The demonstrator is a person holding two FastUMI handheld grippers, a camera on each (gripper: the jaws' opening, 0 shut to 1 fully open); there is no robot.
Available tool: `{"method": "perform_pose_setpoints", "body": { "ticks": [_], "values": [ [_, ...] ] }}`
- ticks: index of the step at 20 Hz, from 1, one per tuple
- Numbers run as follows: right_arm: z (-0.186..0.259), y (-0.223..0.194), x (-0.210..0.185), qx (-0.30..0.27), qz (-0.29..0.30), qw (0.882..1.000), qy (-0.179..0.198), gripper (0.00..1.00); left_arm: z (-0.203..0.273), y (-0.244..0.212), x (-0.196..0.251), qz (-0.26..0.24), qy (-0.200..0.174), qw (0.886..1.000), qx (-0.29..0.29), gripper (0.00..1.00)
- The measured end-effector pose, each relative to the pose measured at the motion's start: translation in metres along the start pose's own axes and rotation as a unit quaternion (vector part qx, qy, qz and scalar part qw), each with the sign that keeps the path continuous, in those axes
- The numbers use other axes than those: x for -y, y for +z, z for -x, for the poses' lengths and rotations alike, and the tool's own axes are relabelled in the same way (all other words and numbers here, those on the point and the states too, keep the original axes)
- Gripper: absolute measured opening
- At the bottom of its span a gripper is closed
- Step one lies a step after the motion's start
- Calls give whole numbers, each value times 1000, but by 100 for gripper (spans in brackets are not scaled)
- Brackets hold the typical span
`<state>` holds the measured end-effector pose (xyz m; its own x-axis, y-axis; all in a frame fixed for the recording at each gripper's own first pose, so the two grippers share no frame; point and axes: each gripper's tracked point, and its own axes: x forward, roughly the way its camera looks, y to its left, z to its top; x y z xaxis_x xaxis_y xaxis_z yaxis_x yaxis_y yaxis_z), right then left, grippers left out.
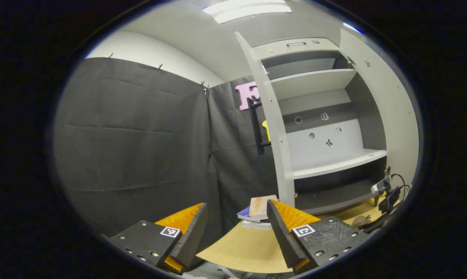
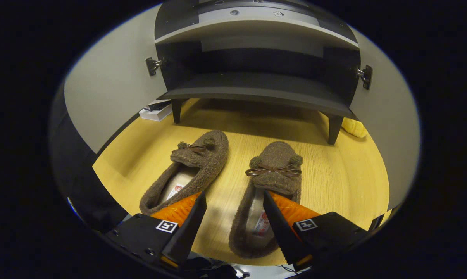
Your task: Grab one shoe with the right hand and put it into the shoe cabinet, grab the other shoe with the left hand and put it into the shoe cabinet; then close the right door with the right hand and the left door with the left hand.
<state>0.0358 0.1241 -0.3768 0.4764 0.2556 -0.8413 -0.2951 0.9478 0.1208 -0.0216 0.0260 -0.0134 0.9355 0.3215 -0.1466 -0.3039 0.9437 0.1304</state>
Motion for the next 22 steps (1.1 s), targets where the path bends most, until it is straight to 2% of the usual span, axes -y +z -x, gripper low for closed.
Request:
{"method": "perform_pose_setpoints", "body": {
  "ticks": [2,3,4,5,6,7,8,9,11,12,14,16,17,18,22],
  "values": [
    [-9,-4,3,-13,-9,1000,-5,94,0,-1,0,1,3,1000,-3,88],
    [-14,-3,4,-17,-16,1000,-8,89,1,-2,-1,2,5,1000,-5,88],
    [-17,-4,7,-23,-20,999,-12,78,0,-2,-1,1,7,1000,-6,88],
    [-22,-4,9,-26,-22,999,-15,63,1,-2,-1,1,9,1000,-7,88],
    [-24,-4,8,-30,-24,999,-15,63,1,-1,-1,0,11,1000,-7,88],
    [-26,-3,8,-31,-23,999,-16,70,2,-1,-1,0,12,1000,-7,94],
    [-27,-4,9,-34,-17,999,-22,71,2,0,-2,0,14,1000,-7,94],
    [-29,-4,18,-31,-6,999,-41,63,3,0,-2,-1,16,1000,-7,95],
    [-28,-6,19,-36,-3,998,-45,22,3,0,-3,0,18,1000,-8,94],
    [-29,-6,18,-38,-1,998,-43,36,3,0,-3,0,19,1000,-8,94],
    [-28,-4,25,-34,6,998,-58,36,3,0,-3,1,18,1000,-7,94],
    [-27,-5,26,-38,17,997,-58,9,3,1,-2,1,16,1000,-7,94],
    [-21,-4,26,-35,13,997,-63,8,3,1,-2,1,13,1000,-7,95],
    [-26,-6,26,-36,15,997,-63,2,3,1,-2,1,10,1000,-7,95],
    [-10,1,26,-22,2,998,-54,2,3,1,0,0,0,1000,-1,95]
  ]
}}
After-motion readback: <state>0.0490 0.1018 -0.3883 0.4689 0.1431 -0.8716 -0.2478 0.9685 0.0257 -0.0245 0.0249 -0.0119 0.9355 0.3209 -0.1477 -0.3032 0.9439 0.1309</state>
